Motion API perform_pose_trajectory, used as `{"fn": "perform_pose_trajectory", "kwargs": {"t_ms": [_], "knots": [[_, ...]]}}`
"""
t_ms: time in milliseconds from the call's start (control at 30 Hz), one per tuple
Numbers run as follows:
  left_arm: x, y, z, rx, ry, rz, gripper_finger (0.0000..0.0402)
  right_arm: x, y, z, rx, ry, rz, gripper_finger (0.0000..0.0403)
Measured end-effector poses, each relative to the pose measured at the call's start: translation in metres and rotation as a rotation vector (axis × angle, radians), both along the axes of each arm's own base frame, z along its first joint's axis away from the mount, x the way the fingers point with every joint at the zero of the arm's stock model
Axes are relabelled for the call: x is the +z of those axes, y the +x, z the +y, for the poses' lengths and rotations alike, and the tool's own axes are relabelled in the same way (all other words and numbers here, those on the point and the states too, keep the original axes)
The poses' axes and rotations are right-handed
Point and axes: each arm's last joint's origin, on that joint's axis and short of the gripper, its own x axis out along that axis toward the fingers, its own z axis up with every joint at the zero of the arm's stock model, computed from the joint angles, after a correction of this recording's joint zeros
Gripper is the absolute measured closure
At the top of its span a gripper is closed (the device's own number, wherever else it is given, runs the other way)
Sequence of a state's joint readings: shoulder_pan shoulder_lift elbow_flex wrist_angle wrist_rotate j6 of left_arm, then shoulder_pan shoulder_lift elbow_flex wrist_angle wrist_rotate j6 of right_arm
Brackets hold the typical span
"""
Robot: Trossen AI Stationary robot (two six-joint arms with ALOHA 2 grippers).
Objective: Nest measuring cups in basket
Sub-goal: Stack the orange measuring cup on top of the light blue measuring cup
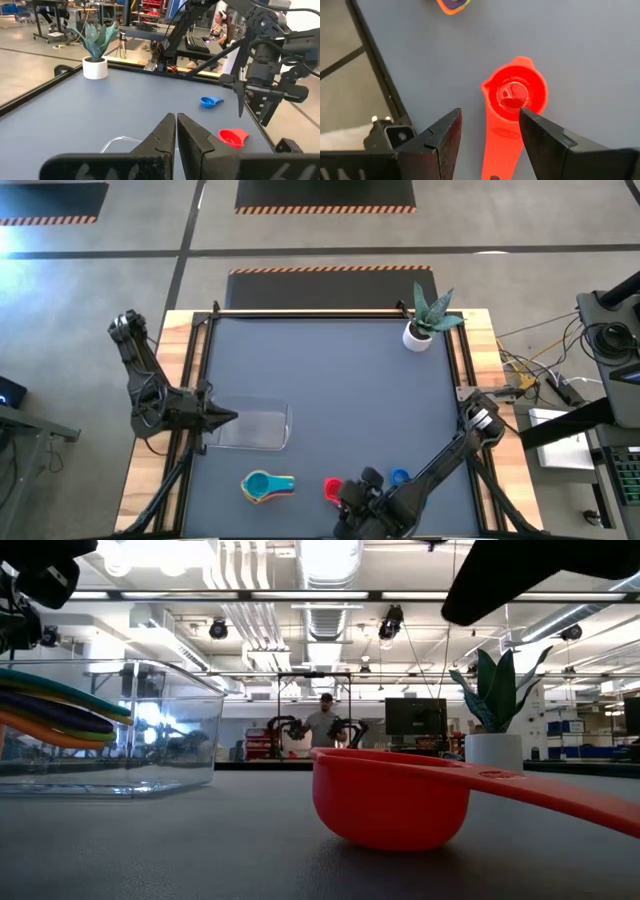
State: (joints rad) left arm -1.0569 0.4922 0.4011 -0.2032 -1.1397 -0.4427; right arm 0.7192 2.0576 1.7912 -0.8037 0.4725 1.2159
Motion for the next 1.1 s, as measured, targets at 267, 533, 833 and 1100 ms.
{"fn": "perform_pose_trajectory", "kwargs": {"t_ms": [267,533,833,1100], "knots": [[-0.001,0.001,-0.003,0.003,0.0,0.002,0.0402,-0.006,0.0,-0.001,-0.07,0.033,0.007,0.0216],[0.001,0.002,-0.003,0.001,0.021,-0.007,0.0402,-0.006,-0.003,0.002,-0.089,0.053,0.0,0.0216],[0.002,0.001,-0.001,0.042,0.048,-0.015,0.0402,-0.02,-0.008,-0.001,-0.084,0.017,0.036,0.0216],[0.004,0.001,-0.001,0.05,0.055,-0.019,0.0402,-0.029,-0.013,-0.002,-0.097,0.009,0.057,0.0216]]}}
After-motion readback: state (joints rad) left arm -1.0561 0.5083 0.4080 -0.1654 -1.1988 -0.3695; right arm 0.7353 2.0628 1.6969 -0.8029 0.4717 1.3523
